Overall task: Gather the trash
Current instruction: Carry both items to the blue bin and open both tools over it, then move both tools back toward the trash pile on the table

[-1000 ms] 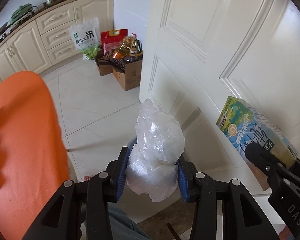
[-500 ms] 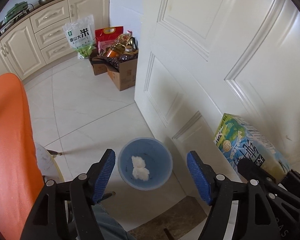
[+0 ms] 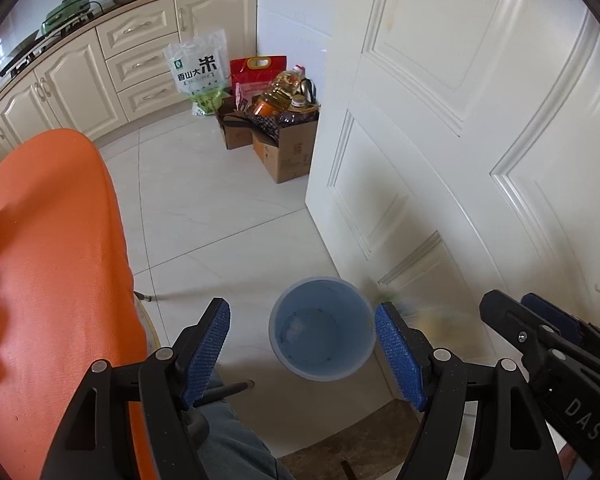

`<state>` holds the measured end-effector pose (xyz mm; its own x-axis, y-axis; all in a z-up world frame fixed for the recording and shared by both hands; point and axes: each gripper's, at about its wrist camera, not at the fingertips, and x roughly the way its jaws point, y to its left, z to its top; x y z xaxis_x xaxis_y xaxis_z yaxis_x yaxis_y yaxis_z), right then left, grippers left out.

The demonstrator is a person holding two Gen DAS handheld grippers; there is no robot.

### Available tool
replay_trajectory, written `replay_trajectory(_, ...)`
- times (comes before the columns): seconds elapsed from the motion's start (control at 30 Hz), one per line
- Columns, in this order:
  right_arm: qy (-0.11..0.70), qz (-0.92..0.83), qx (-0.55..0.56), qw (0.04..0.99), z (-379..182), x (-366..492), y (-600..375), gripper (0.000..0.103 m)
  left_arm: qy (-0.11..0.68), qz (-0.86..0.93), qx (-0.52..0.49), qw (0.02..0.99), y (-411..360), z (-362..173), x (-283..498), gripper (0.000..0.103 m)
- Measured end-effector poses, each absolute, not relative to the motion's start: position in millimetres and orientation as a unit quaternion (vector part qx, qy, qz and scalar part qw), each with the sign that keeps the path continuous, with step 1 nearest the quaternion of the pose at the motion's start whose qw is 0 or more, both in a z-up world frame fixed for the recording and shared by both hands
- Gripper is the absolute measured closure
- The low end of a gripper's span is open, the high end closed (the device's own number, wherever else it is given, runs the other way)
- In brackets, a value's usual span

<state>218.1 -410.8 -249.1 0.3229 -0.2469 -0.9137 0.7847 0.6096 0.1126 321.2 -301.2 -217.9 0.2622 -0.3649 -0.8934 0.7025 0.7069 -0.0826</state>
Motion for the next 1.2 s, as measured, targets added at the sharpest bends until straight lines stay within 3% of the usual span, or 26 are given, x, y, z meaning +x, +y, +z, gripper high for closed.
replay_trajectory(0.07,0.469,-0.343,0.287,0.761,-248,215,-412,0.039,0.502,-0.344,0.168,0.775,-302,-219,318,0.032)
replay_trajectory(0.77,0.463,-0.340,0.277,0.770,-223,202,-393,0.039,0.486,-0.331,0.173,0.790,-277,-191,294,0.032)
replay_trajectory(1.13,0.422,-0.316,0.235,0.816,-172,181,-344,0.039,0.446,-0.301,0.140,0.831,-212,-143,239,0.032)
replay_trajectory(1.2,0.414,-0.310,0.225,0.826,-163,177,-332,0.033,0.437,-0.292,0.130,0.841,-193,-133,228,0.032)
